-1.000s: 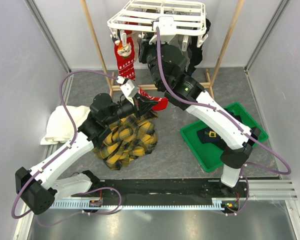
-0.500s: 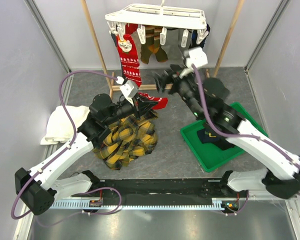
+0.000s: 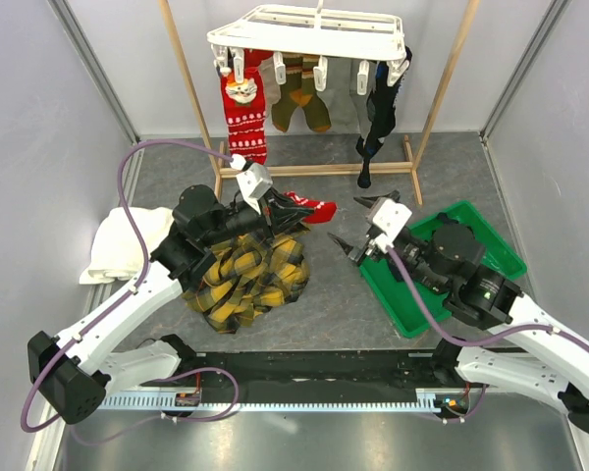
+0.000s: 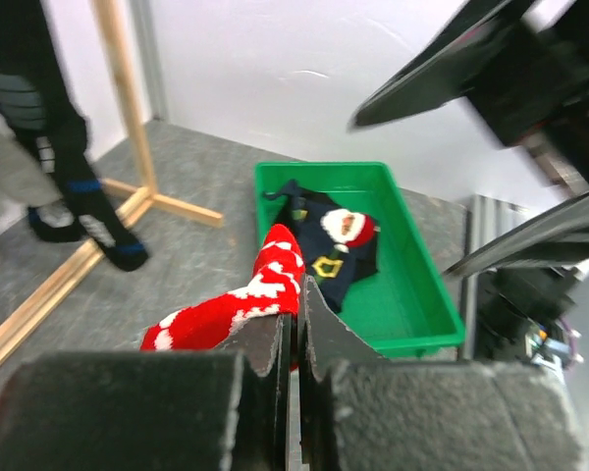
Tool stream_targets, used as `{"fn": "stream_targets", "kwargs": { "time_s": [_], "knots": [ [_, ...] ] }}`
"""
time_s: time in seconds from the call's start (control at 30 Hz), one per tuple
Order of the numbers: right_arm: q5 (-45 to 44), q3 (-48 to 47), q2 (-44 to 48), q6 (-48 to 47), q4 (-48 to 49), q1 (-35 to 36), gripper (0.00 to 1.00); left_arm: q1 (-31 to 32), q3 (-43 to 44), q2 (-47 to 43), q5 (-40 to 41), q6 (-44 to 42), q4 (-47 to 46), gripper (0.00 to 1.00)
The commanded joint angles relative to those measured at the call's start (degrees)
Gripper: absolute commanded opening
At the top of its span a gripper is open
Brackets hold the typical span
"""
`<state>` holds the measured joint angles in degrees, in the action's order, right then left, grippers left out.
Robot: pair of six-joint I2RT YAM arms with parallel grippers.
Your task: Remove the socks clipped to the hanger
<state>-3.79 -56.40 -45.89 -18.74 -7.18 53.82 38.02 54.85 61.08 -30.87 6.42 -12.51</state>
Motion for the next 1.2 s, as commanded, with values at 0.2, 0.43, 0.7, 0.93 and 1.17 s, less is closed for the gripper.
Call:
{"fn": "stream_targets", "kwargs": {
  "time_s": [0.2,0.43,0.7,0.93,1.17],
  "knots": [
    [5.5,0.9,-5.3,-10.3,-0.8,0.1,0.88,0.3,1.9,0.8,-10.6,2.1,-1.8,0.02],
    [5.9,1.4,-7.9,-9.6,2.3,0.1,0.73,0.3,3.2,2.3,-11.1,1.8,0.0,0.02],
    [-0.1,2.0,-9.8,-3.0,5.2,0.1,0.00,0.3,2.7,0.7,-8.0,1.3,0.2,0.10],
    [-6.4,3.3,-7.6,10.0,5.3,0.1,0.00,0.3,1.8,0.2,-3.2,0.9,0.1,0.42],
    [-27.3,0.6,-10.0,30.9,-11.9,-0.5,0.00,0.3,0.8,-1.6,10.2,-0.3,1.0,0.78]
  ]
}}
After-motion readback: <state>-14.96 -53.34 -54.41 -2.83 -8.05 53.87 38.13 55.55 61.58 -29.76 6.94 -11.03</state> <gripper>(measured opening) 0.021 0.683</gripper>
